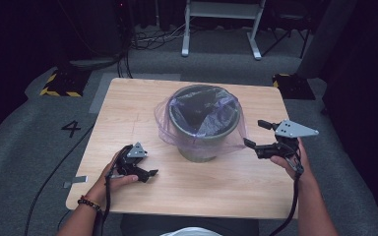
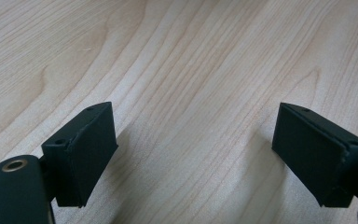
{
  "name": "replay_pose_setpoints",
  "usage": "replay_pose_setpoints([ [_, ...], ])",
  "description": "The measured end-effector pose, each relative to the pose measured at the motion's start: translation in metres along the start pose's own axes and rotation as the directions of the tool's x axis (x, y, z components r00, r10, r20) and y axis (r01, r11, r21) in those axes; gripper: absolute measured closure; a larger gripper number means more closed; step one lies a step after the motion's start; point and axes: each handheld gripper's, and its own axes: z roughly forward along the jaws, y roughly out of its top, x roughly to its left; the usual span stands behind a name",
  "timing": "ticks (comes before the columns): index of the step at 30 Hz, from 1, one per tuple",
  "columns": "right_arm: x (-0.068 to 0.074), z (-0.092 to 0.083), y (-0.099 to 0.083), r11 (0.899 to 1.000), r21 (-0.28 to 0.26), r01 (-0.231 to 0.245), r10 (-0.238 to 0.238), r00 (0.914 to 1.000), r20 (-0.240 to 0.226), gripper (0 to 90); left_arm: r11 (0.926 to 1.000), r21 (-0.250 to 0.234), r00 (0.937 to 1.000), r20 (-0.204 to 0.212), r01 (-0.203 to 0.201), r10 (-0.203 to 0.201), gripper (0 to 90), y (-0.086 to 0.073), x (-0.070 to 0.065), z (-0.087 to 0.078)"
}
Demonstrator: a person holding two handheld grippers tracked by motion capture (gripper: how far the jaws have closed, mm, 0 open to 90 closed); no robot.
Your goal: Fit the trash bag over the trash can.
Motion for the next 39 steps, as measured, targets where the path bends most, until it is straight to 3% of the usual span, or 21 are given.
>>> replay_pose_setpoints([
  [21, -0.007, 0.013, 0.060, 0.999, -0.046, 0.028, -0.028, 0.9995, -0.013, 16.4, 1.0000, -0.001, 1.0000, 0.001, 0.000, 0.000, 13.3, 0.000, 0.000, 0.000],
  [29, -0.002, 0.034, 0.079, 0.999, -0.008, 0.045, -0.045, 0.9988, -0.020, 16.1, 1.0000, -0.001, 1.0000, 0.002, -0.001, 0.001, 13.3, 0.000, 0.000, 0.000],
  [39, 0.002, 0.059, 0.090, 0.999, 0.037, 0.032, -0.031, 0.9992, -0.023, 16.2, 1.0000, -0.001, 1.0000, 0.003, -0.004, 0.004, 13.4, 0.000, 0.000, 0.000],
])
